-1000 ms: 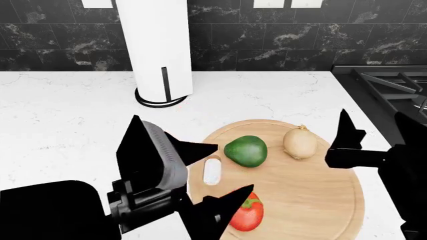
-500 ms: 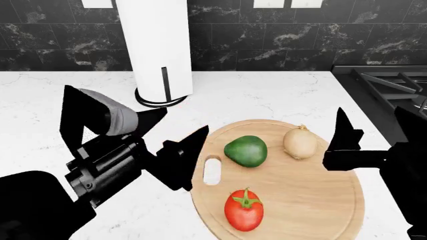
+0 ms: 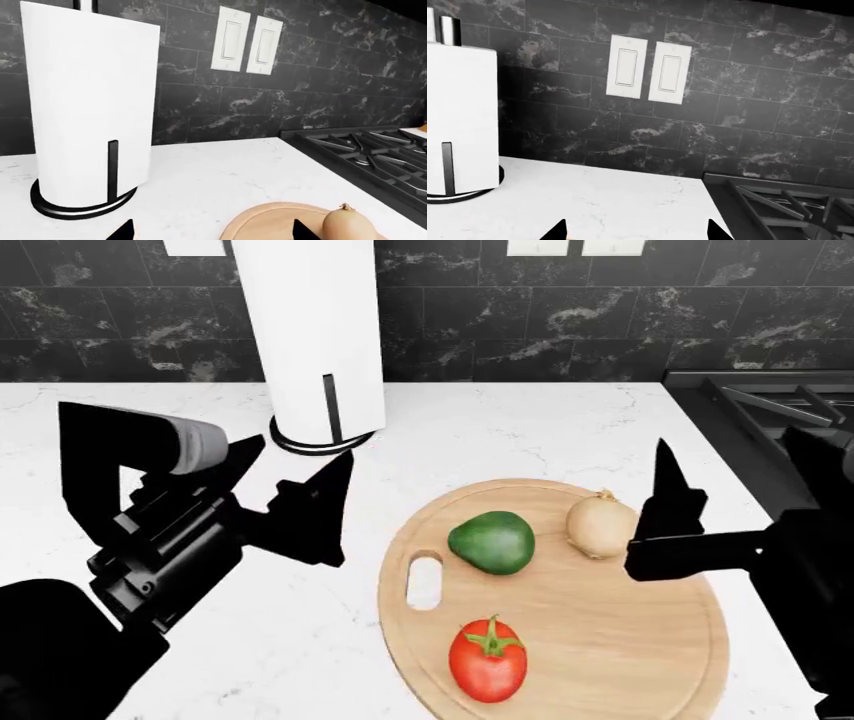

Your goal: Place the avocado, onion, tomato and bell pepper on the cutting board.

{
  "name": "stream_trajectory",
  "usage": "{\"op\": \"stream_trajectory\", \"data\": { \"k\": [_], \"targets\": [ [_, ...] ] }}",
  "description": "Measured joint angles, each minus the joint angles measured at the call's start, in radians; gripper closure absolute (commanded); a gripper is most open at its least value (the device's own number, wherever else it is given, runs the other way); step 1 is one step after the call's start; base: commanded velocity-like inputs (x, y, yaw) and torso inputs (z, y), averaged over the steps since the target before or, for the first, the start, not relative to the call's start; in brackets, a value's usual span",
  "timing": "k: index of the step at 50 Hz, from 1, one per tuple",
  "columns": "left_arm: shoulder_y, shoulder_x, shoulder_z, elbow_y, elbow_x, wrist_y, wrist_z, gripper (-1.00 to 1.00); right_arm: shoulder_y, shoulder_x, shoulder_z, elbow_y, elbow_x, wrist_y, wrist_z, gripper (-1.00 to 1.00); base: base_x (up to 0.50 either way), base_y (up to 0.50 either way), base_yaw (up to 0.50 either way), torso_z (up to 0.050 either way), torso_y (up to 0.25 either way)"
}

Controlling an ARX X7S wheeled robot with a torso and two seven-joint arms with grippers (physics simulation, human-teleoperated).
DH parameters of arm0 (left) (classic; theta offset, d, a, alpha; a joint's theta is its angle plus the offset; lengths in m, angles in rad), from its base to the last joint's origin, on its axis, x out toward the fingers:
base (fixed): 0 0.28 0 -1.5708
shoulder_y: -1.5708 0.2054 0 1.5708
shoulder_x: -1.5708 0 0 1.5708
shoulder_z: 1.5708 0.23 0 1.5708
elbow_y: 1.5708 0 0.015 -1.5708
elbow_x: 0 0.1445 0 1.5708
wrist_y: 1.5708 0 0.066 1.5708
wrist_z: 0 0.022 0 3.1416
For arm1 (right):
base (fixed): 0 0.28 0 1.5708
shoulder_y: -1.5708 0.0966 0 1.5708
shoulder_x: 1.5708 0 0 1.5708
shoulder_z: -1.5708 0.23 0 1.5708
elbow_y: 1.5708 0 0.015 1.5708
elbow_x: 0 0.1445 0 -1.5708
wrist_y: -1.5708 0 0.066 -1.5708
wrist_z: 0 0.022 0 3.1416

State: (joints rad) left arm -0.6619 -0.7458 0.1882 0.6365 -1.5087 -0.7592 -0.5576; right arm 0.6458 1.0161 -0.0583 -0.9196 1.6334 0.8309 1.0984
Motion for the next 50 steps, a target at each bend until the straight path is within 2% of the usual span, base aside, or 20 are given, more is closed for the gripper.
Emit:
{"op": "stream_trajectory", "data": {
  "k": [5, 50],
  "targets": [
    [0.007, -0.003, -0.007, 0.004, -0.003, 0.007, -0.009, -1.0, 0.032, -0.001, -0.016, -0.003, 0.018, 0.009, 0.017, -1.0, 0.0, 0.21, 0.0, 0.0, 0.0],
    [0.031, -0.025, -0.033, 0.02, -0.011, 0.036, -0.01, -1.0, 0.118, 0.001, -0.051, -0.032, 0.085, 0.019, 0.064, -1.0, 0.0, 0.5, 0.0, 0.0, 0.0]
  ]
}}
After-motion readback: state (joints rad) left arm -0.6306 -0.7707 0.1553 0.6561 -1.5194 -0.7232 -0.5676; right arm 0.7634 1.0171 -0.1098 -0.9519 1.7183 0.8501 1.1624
